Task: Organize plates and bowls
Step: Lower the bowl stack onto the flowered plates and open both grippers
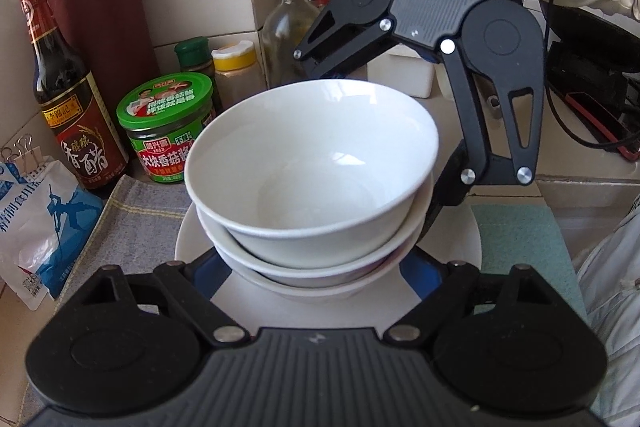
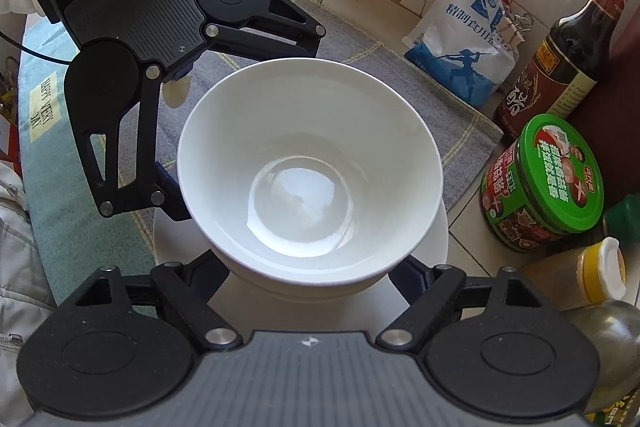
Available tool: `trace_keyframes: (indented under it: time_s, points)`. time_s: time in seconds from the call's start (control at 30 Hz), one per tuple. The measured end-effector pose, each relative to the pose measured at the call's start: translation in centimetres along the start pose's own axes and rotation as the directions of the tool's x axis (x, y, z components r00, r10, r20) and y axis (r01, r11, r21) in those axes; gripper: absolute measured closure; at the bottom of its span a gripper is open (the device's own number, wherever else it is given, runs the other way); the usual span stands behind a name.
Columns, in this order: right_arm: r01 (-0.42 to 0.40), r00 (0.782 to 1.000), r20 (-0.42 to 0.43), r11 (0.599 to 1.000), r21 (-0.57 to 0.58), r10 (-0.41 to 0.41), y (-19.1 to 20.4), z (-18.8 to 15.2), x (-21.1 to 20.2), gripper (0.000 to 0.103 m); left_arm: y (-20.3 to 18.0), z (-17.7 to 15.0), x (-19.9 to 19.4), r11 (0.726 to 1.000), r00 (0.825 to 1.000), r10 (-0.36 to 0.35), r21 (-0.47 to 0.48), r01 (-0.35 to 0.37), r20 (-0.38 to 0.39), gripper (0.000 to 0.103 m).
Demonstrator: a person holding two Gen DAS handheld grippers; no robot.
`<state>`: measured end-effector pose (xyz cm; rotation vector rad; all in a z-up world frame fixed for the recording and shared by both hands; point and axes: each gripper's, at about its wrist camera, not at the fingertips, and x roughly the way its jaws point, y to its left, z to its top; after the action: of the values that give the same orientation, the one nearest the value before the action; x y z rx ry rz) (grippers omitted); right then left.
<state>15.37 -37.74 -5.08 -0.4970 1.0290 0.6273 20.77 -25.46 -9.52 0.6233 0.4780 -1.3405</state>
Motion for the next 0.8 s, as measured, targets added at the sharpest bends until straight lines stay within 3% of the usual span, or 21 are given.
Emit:
trace_keyframes:
  time_s: [0.1, 0.27, 0.43, 0.53, 0.6, 0.7, 0.8]
  points:
    - [0.011, 1.000, 0.005, 1.000, -0.002, -0.011, 0.1, 0.0, -0.2, 0.005, -0.6, -0.2, -0.4, 0.999, 1.000, 0.027, 0.017, -0.027, 0.005, 0.005]
    - [0.061, 0.998, 0.005, 0.997, 0.051, -0.061, 0.7, -0.4, -1.1, 0.005, -1.5, -1.1, -2.5, 0.991, 0.991, 0.128, 0.029, -0.129, 0.047, 0.004]
    - [0.213, 0.975, 0.017, 0.962, 0.170, -0.219, 3.1, -0.3, -3.3, 0.001, -2.1, -2.4, -7.2, 0.979, 0.962, 0.205, -0.053, -0.198, 0.180, 0.001]
    - [0.291, 0.951, 0.011, 0.911, 0.292, -0.308, 4.9, 0.1, -4.7, 0.000, -2.6, -3.0, -9.5, 0.968, 0.942, 0.246, -0.115, -0.225, 0.229, 0.001]
    - [0.322, 0.934, 0.020, 0.869, 0.376, -0.355, 6.3, 0.4, -5.6, 0.000, -3.2, -3.6, -10.8, 0.950, 0.915, 0.306, -0.154, -0.273, 0.264, 0.001]
    - [0.360, 0.906, 0.013, 0.786, 0.503, -0.423, 8.2, 0.8, -6.5, 0.000, -3.9, -4.1, -12.1, 0.931, 0.895, 0.351, -0.206, -0.302, 0.275, 0.001]
    - [0.376, 0.867, 0.013, 0.669, 0.641, -0.499, 10.0, 1.0, -7.1, 0.000, -4.4, -4.4, -13.1, 0.905, 0.887, 0.397, -0.261, -0.336, 0.233, 0.001]
